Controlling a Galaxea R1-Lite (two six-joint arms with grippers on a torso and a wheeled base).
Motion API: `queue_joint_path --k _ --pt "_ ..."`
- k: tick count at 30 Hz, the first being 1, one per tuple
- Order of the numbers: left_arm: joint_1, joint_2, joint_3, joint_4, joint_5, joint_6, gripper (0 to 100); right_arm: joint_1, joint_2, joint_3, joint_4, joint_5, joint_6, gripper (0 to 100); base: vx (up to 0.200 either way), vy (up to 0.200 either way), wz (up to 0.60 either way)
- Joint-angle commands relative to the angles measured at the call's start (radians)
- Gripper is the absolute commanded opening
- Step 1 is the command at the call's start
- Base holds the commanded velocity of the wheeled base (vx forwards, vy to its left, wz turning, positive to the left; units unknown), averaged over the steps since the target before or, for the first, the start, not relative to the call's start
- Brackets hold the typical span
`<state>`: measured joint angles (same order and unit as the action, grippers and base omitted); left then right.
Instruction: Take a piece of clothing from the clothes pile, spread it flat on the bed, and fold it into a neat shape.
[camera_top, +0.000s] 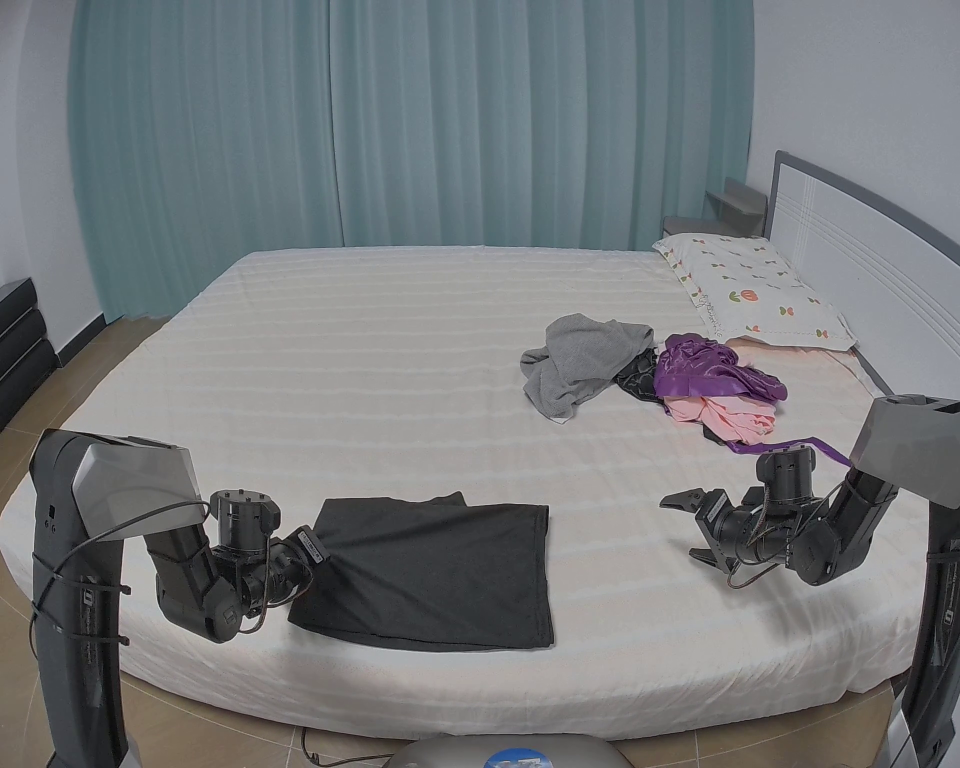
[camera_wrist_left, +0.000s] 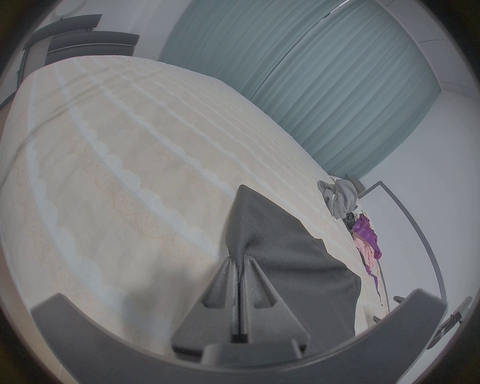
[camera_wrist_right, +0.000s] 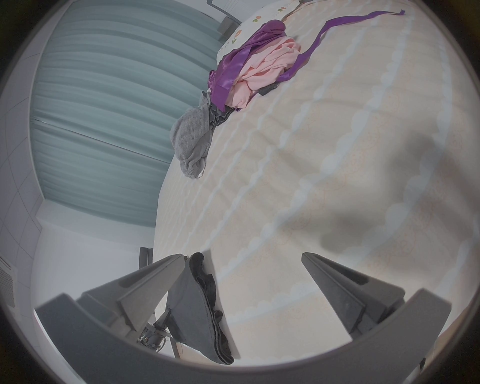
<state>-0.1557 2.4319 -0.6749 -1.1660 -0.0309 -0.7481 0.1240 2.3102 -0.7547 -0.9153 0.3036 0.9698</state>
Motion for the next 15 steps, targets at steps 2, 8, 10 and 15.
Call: queue_joint_path --k 2,8,10,15 --pt "-0.001 -0.002 0.005 0.0 0.0 -0.01 0 0.0 0.001 0.0 0.0 0.0 0.0 100 0.0 0.2 0.0" --pt "-0.001 -0.002 0.005 0.0 0.0 -0.016 0 0.0 0.001 0.0 0.0 0.0 0.0 100 0.0 0.2 0.0" --pt "-0.001 -0.002 0.005 0.0 0.0 -0.016 0 0.0 0.001 0.0 0.0 0.0 -0.002 100 0.0 0.2 0.0" --pt "-0.001 -0.002 0.005 0.0 0.002 -0.019 0 0.0 0.001 0.008 0.0 0.0 -0.002 100 0.0 0.2 0.0"
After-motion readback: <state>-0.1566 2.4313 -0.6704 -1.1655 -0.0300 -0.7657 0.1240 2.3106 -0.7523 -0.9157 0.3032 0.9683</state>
